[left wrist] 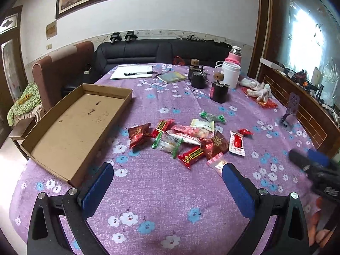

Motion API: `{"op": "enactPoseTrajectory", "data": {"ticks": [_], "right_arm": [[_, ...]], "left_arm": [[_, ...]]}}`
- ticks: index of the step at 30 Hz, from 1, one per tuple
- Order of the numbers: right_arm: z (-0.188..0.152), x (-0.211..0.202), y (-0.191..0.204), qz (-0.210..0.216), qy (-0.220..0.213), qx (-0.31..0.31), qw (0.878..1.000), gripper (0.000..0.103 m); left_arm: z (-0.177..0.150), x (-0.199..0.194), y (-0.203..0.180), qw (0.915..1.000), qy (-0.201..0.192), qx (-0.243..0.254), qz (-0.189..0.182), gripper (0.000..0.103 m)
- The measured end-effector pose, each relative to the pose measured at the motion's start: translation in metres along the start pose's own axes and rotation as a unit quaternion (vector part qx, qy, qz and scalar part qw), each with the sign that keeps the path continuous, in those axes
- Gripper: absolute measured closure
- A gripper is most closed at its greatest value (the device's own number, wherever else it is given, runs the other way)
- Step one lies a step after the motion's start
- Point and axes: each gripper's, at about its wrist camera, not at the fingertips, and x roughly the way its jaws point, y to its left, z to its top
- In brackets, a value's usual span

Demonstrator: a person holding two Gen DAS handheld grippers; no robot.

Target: Organize snacks

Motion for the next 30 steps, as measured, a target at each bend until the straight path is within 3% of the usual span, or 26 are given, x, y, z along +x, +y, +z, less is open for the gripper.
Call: {"op": "enactPoseTrajectory", "data": {"ticks": [2, 4, 6, 8, 11, 15, 18, 20, 26, 30], "right_arm": [[0.005, -0.016, 0.008, -0.005, -0.044, -0.018, 0.999, 0.0], [0.008, -0.017, 0.013, 0.021, -0.051, -0.028, 0.998, 0.0], [0.007, -0.004, 0.013, 0.04, -0.018, -0.029, 0.999, 0.0], [0.005, 0.001, 0.018, 0.024, -0.012, -0.034, 0.999, 0.0], [-0.001, 0.009, 0.025, 0.018, 0.006, -0.052, 0.998, 0.0], [-0.01, 0.029, 0.031, 0.023, 0.054, -0.065, 0.996, 0.0], [-0.014, 0.029, 0.042, 0.02, 0.05, -0.09, 0.994, 0.0], [-0.015, 0.04, 0.049, 0.02, 0.077, -0.111, 0.991, 0.0], [-0.019, 0.051, 0.055, -0.001, 0.092, -0.132, 0.987, 0.0], [-0.018, 0.057, 0.054, 0.01, 0.102, -0.127, 0.987, 0.0]], "left_arm": [[0.0, 0.0, 0.002, 1.0, -0.004, -0.004, 0.006, 0.0], [0.0, -0.002, 0.007, 0.9995, -0.022, -0.024, 0.002, 0.0], [-0.002, -0.003, 0.011, 0.9983, -0.036, -0.04, -0.023, 0.0], [-0.002, -0.004, 0.011, 0.9983, -0.042, -0.035, -0.02, 0.0], [0.0, 0.004, 0.007, 0.9998, -0.016, -0.011, -0.006, 0.0], [0.002, 0.007, 0.011, 0.9994, -0.004, -0.016, -0.031, 0.0], [0.003, 0.013, 0.012, 0.9997, 0.003, -0.012, -0.022, 0.0], [0.002, 0.016, 0.012, 1.0, 0.002, -0.004, -0.007, 0.0], [-0.001, 0.026, 0.013, 0.9996, 0.015, 0.015, 0.019, 0.0], [-0.003, 0.029, 0.016, 0.9991, 0.02, 0.017, 0.034, 0.0]]}}
